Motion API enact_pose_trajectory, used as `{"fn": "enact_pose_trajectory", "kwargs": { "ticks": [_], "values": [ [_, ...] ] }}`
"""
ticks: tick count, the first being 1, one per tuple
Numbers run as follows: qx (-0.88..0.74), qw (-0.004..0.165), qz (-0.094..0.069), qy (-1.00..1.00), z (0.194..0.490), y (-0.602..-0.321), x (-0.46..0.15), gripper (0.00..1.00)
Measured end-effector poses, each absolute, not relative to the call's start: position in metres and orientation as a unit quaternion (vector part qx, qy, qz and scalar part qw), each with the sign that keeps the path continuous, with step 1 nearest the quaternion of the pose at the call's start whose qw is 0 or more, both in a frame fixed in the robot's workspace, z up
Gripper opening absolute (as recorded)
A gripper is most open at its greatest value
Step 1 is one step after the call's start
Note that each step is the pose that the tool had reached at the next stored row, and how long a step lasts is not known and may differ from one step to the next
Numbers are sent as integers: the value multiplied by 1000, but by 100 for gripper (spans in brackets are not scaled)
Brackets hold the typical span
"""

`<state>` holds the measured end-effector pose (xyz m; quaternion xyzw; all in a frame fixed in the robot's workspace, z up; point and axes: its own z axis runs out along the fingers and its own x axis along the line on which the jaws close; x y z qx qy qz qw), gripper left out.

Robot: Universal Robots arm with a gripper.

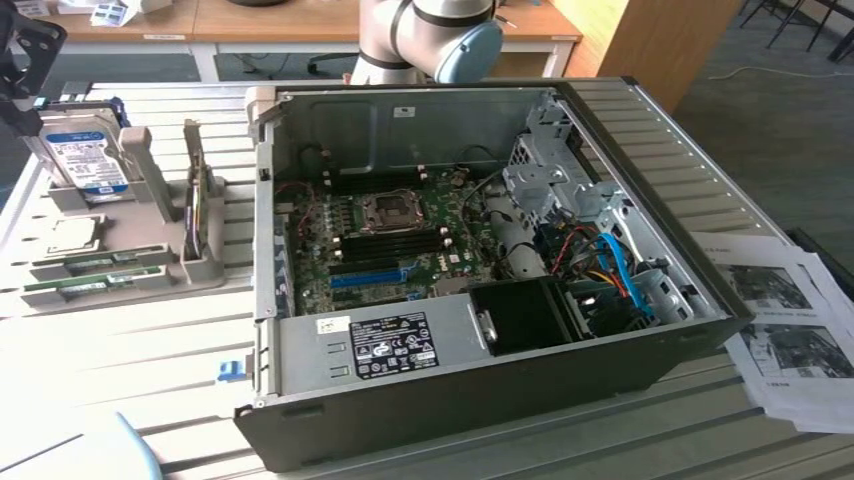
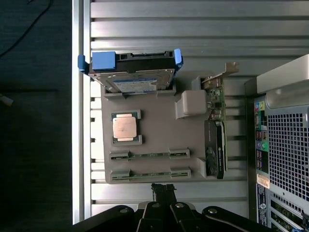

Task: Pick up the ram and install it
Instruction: 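Reach for the ram, then pick up the ram and move it above insertion slot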

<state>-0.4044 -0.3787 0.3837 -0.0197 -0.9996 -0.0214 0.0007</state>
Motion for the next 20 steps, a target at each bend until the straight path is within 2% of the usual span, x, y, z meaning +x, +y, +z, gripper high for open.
{"fn": "enact_pose_trajectory", "kwargs": {
  "ticks": [20],
  "values": [
    [3, 1, -21, -1000, 384, -379, -404, 9]
  ]
}}
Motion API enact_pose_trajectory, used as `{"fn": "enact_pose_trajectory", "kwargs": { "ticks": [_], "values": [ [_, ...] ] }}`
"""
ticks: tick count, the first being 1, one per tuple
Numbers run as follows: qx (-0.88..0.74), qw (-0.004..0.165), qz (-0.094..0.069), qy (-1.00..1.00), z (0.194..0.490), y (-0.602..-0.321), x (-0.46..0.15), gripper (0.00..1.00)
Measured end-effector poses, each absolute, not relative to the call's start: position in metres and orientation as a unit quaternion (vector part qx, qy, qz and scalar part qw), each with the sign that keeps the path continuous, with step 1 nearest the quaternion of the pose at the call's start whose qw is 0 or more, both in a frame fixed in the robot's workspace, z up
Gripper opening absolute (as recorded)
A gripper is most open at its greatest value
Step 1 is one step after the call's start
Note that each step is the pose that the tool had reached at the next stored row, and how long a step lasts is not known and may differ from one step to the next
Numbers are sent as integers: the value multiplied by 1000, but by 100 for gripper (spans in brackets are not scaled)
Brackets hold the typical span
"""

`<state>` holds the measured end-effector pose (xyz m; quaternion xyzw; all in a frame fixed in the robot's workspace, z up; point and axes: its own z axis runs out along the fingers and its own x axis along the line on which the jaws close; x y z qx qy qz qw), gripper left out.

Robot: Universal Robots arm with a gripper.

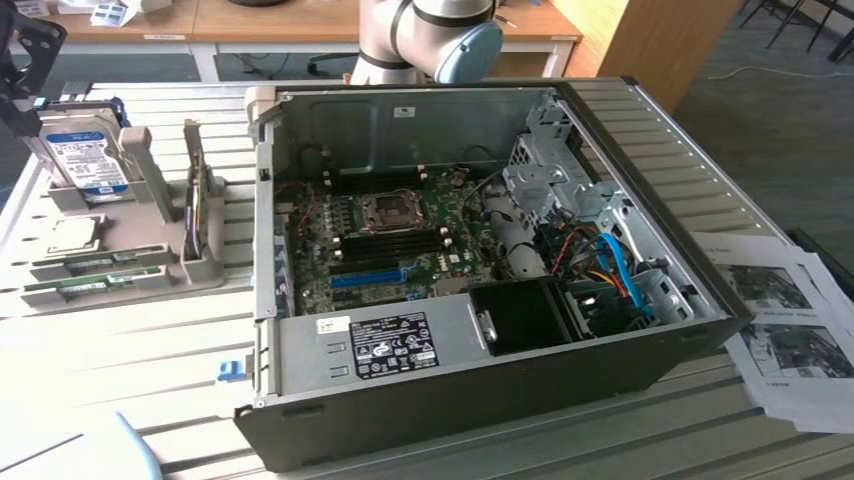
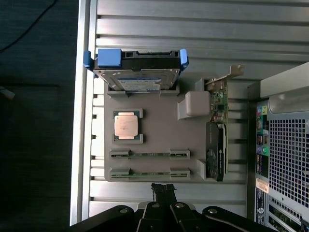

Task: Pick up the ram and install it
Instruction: 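Pick up the ram and move it above insertion slot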

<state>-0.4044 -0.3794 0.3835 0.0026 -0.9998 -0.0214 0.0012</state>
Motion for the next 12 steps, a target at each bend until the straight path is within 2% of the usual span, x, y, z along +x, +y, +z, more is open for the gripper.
{"fn": "enact_pose_trajectory", "kwargs": {
  "ticks": [12],
  "values": [
    [3, 1, -21, -1000, 384, -381, -404, 9]
  ]
}}
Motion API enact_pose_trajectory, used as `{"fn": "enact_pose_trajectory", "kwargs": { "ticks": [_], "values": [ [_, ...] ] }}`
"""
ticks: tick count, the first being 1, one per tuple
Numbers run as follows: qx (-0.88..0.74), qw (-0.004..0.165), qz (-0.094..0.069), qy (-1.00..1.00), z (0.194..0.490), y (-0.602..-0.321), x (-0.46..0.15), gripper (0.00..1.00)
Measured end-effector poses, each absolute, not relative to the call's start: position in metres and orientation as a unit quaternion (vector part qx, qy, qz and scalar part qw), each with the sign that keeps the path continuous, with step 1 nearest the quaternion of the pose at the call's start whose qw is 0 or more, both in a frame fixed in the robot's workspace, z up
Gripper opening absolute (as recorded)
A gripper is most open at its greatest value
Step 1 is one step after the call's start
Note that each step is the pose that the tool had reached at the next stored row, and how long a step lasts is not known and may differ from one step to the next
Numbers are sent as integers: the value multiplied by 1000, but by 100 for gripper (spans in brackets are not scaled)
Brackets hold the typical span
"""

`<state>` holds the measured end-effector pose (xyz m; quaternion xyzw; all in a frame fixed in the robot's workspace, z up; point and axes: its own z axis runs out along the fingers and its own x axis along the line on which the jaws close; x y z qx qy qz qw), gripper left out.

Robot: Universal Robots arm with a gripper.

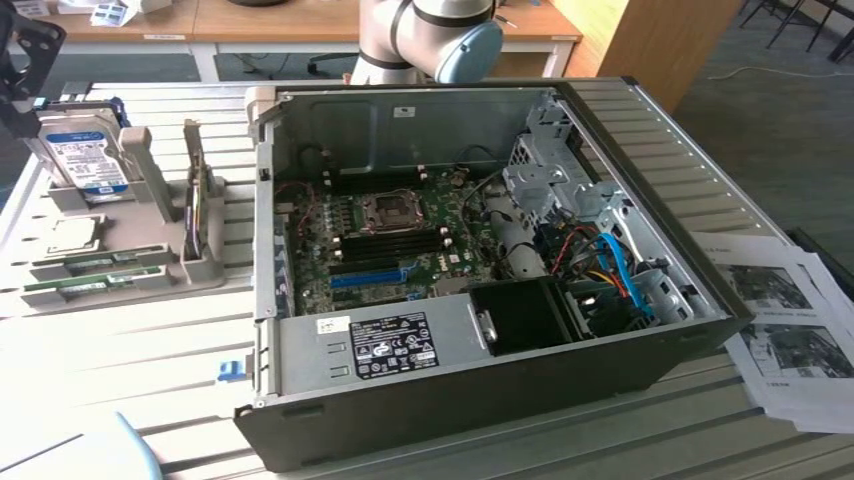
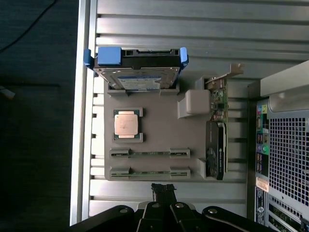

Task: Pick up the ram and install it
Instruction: 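Pick up the ram and move it above insertion slot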

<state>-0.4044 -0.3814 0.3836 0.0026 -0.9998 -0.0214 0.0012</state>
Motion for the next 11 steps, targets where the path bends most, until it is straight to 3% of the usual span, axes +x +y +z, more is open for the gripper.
{"fn": "enact_pose_trajectory", "kwargs": {
  "ticks": [11],
  "values": [
    [3, 1, -21, -1000, 384, -385, -404, 9]
  ]
}}
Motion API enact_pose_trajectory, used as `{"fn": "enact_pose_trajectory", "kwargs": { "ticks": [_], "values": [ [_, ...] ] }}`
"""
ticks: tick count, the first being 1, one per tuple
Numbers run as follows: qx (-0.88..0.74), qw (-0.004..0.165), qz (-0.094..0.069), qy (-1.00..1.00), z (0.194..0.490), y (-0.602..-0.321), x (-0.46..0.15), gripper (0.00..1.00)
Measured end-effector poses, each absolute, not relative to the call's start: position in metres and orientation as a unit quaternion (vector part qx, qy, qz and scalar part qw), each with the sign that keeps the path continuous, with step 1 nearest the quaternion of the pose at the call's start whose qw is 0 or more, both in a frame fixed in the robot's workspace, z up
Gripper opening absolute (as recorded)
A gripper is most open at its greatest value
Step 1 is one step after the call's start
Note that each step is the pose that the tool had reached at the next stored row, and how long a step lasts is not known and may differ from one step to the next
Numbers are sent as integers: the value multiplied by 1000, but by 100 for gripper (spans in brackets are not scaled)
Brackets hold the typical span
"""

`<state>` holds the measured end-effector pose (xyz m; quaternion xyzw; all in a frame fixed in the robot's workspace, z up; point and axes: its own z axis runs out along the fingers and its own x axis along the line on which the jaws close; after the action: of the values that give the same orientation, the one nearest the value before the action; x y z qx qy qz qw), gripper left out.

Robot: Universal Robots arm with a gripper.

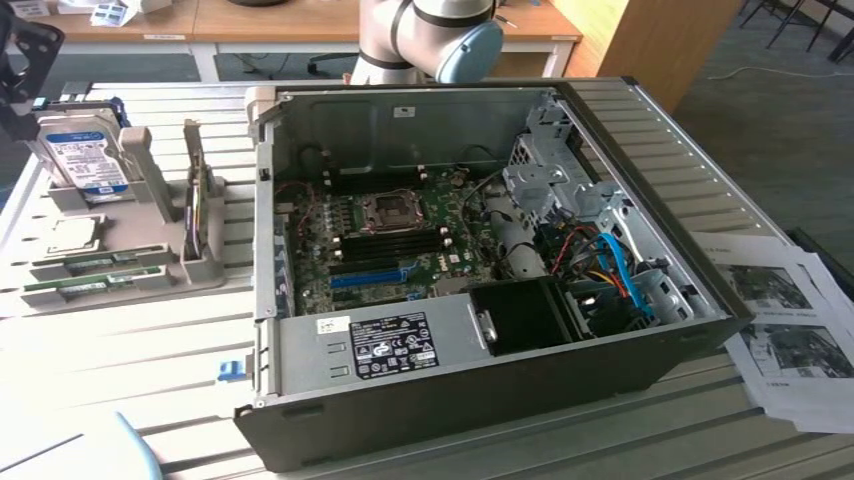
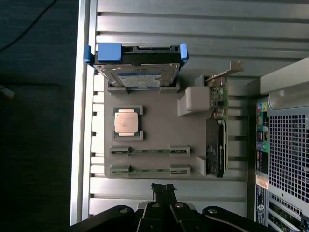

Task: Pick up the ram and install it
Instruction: 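Pick up the ram and move it above insertion slot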

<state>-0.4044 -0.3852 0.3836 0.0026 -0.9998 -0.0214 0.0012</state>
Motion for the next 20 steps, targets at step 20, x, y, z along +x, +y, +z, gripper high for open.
{"fn": "enact_pose_trajectory", "kwargs": {
  "ticks": [20],
  "values": [
    [3, 1, -21, -1000, 384, -390, -404, 9]
  ]
}}
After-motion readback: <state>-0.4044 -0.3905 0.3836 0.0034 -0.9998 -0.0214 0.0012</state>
